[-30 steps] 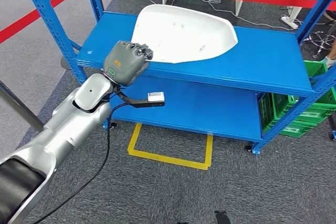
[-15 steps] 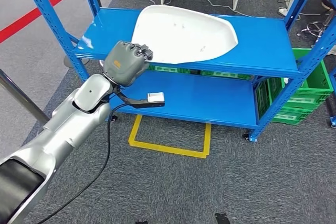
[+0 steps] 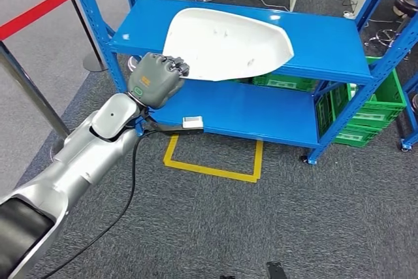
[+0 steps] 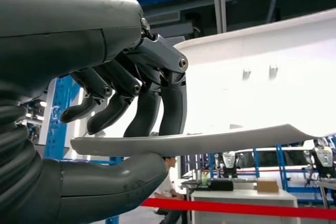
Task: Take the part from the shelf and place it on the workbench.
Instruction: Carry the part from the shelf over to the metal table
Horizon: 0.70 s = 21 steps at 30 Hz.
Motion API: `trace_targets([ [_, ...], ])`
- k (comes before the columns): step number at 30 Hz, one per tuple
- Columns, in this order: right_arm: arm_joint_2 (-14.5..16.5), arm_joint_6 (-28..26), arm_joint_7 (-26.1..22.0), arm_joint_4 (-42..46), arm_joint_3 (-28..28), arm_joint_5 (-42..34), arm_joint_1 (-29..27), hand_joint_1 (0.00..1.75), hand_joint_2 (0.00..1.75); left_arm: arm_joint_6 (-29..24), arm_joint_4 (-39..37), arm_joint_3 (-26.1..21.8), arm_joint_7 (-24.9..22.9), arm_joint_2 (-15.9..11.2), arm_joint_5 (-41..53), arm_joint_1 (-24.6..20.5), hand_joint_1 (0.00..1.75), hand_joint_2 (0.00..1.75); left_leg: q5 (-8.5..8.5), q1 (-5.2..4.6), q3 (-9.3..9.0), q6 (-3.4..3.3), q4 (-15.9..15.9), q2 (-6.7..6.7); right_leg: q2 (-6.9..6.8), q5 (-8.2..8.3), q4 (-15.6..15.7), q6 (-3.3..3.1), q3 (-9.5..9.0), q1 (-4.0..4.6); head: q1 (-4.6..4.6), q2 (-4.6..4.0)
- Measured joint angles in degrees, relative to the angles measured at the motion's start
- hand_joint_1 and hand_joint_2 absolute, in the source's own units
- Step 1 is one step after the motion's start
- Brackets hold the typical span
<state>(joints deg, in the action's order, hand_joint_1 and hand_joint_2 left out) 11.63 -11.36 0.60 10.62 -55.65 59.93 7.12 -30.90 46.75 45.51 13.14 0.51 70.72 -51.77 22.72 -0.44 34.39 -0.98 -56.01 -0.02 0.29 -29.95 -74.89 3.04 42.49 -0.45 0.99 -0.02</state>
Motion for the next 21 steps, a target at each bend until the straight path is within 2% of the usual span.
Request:
trace_targets([
  [1, 0.0, 0.03, 0.0, 0.0, 0.0, -0.02, -0.01, 0.0, 1.75, -0.04, 0.0, 0.02, 0.07, -0.02, -0.12, 0.05, 1.75, 1.75, -0.65, -0.11, 0.88, 0.0, -0.01, -0.04, 0.01, 1.41, -0.07, -0.22, -1.27, 0.13, 0.02, 0.0],
  [2, 0.0, 0.17, 0.0, 0.0, -0.01, -0.08, -0.06, 0.0, 1.75, -0.12, 0.01, 0.02, 0.19, -0.06, -0.26, 0.09, 1.75, 1.75, -1.3, -0.2, 1.75, 0.05, -0.02, -0.09, 0.01, 3.18, 1.64, -0.52, -3.37, 0.27, 0.03, 0.0],
  [3, -0.01, 0.39, -0.02, 0.0, -0.02, -0.16, -0.12, 0.0, 1.75, -0.21, 0.05, 0.02, 0.36, -0.1, -0.41, 0.1, 1.75, 1.75, -1.91, -0.26, 2.53, 0.17, -0.05, -0.14, 0.01, 3.82, 4.98, -0.87, -6.19, 0.45, 0.04, 0.0],
  [4, -0.01, 0.63, -0.1, 0.0, -0.03, -0.23, -0.18, 0.0, 1.75, -0.31, 0.12, -0.01, 0.54, -0.15, -0.53, 0.11, 1.75, 1.75, -2.49, -0.34, 3.12, 0.36, -0.13, -0.17, 0.01, 3.34, 9.54, -1.17, -9.51, 0.63, 0.02, 0.0],
  [5, -0.02, 0.86, -0.2, 0.0, -0.04, -0.26, -0.22, 0.0, 1.75, -0.4, 0.21, -0.03, 0.67, -0.2, -0.58, 0.13, 1.75, 1.75, -3.06, -0.37, 3.47, 0.61, -0.16, -0.17, -0.01, 2.26, 13.32, -1.37, -12.03, 0.8, -0.02, 0.0],
  [6, -0.02, 0.99, -0.32, 0.0, -0.04, -0.24, -0.23, 0.0, 1.75, -0.47, 0.29, -0.04, 0.74, -0.24, -0.62, 0.14, 1.75, 1.75, -3.56, -0.36, 3.64, 0.89, -0.15, -0.13, -0.02, 0.98, 16.11, -1.51, -13.61, 0.98, -0.01, 0.0],
  [7, -0.02, 1.04, -0.45, 0.0, -0.04, -0.19, -0.24, 0.0, 1.75, -0.53, 0.36, -0.04, 0.77, -0.26, -0.66, 0.15, 1.75, 1.75, -4.0, -0.3, 3.68, 1.21, -0.11, -0.08, 0.0, 0.58, 17.5, -1.66, -14.21, 1.11, -0.03, 0.0],
  [8, -0.01, 1.1, -0.61, -0.01, -0.04, -0.12, -0.31, 0.0, 1.75, -0.6, 0.4, -0.02, 0.78, -0.28, -0.65, 0.16, 1.75, 1.75, -4.32, -0.21, 3.76, 1.54, -0.04, -0.06, -0.03, 0.93, 17.52, -1.9, -13.91, 1.07, -0.01, 0.0],
  [9, 0.01, 1.13, -0.8, -0.01, -0.04, 0.05, -0.36, 0.0, 1.75, -0.69, 0.43, -0.01, 0.75, -0.32, -0.61, 0.15, 1.75, 1.75, -3.9, -0.12, 3.99, 1.92, -0.31, -0.06, -0.05, 1.4, 17.62, -2.26, -13.69, 1.0, -0.02, 0.0],
  [10, 0.01, 1.16, -0.97, -0.01, -0.04, 0.32, -0.39, 0.0, 1.75, -0.8, 0.45, -0.01, 0.71, -0.37, -0.54, 0.14, 1.75, 1.75, -2.59, -0.06, 4.45, 2.3, -1.35, -0.08, -0.11, 1.95, 17.69, -2.65, -13.44, 0.87, -0.17, 0.0],
  [11, 0.02, 1.18, -1.12, -0.01, -0.04, 0.64, -0.42, 0.0, 1.75, -0.9, 0.45, -0.01, 0.66, -0.45, -0.46, 0.13, 1.75, 1.75, -0.44, 0.03, 5.27, 2.65, -3.47, -0.11, -0.17, 2.54, 17.79, -2.93, -13.1, 0.72, -0.28, 0.0],
  [13, 0.02, 1.17, -1.2, -0.01, -0.04, 1.16, -0.44, 0.0, 1.75, -1.03, 0.45, 0.0, 0.59, -0.56, -0.38, 0.23, 1.75, 1.75, 4.45, 0.28, 7.79, 3.25, -10.82, -0.11, -0.21, 3.55, 17.75, -3.17, -12.0, 0.68, -0.49, 0.0],
  [14, 0.02, 1.17, -1.21, -0.02, -0.04, 1.27, -0.5, 0.0, 1.75, -1.03, 0.44, 0.02, 0.58, -0.59, -0.34, 0.36, 1.75, 1.75, 5.71, 0.4, 8.84, 3.46, -14.3, -0.11, -0.23, 3.99, 17.73, -3.14, -11.43, 0.66, -0.48, 0.0],
  [15, 0.02, 1.17, -1.21, -0.02, -0.04, 1.33, -0.56, 0.0, 1.75, -1.03, 0.44, 0.04, 0.58, -0.6, -0.31, 0.5, 1.75, 1.75, 5.86, 0.5, 9.18, 3.62, -16.32, -0.1, -0.33, 4.38, 17.69, -3.07, -10.88, 0.62, -0.49, 0.0],
  [16, 0.02, 1.2, -1.21, -0.02, -0.04, 1.35, -0.61, 0.0, 1.75, -1.04, 0.44, 0.05, 0.58, -0.64, -0.27, 0.61, 1.75, 1.75, 5.04, 0.58, 8.46, 3.72, -16.2, -0.05, -0.48, 4.7, 17.65, -2.95, -10.41, 0.56, -0.49, 0.0],
  [17, 0.03, 1.29, -1.21, -0.02, -0.04, 1.35, -0.64, 0.0, 1.75, -1.05, 0.45, 0.05, 0.58, -0.69, -0.25, 0.65, 1.75, 1.75, 3.68, 0.63, 6.63, 3.78, -13.89, 0.12, -0.66, 4.93, 17.58, -2.79, -10.06, 0.45, -0.49, 0.0],
  [19, 0.03, 1.64, -1.25, -0.02, -0.04, 1.35, -0.68, 0.0, 1.75, -1.1, 0.54, 0.05, 0.58, -0.74, -0.17, 0.51, 1.75, 1.75, 1.54, 0.54, 1.45, 3.82, -6.43, 1.64, -1.09, 5.16, 17.3, -2.37, -9.58, 0.44, -0.59, 0.0],
  [20, 0.03, 1.83, -1.27, -0.02, -0.04, 1.37, -0.7, 0.0, 1.75, -1.16, 0.59, 0.06, 0.58, -0.65, -0.12, 0.38, 1.75, 1.75, 1.16, 0.43, -0.38, 3.6, -3.47, 2.34, -1.35, 5.24, 17.09, -2.1, -9.4, 0.56, -0.6, 0.0],
  [21, 0.02, 1.96, -1.28, -0.02, -0.04, 1.39, -0.71, 0.0, 1.75, -1.22, 0.64, 0.07, 0.58, -0.57, -0.06, 0.28, 1.75, 1.75, 1.17, 0.32, -1.33, 3.28, -1.69, 2.74, -1.68, 5.33, 16.89, -1.83, -9.2, 0.72, -0.67, 0.0],
])
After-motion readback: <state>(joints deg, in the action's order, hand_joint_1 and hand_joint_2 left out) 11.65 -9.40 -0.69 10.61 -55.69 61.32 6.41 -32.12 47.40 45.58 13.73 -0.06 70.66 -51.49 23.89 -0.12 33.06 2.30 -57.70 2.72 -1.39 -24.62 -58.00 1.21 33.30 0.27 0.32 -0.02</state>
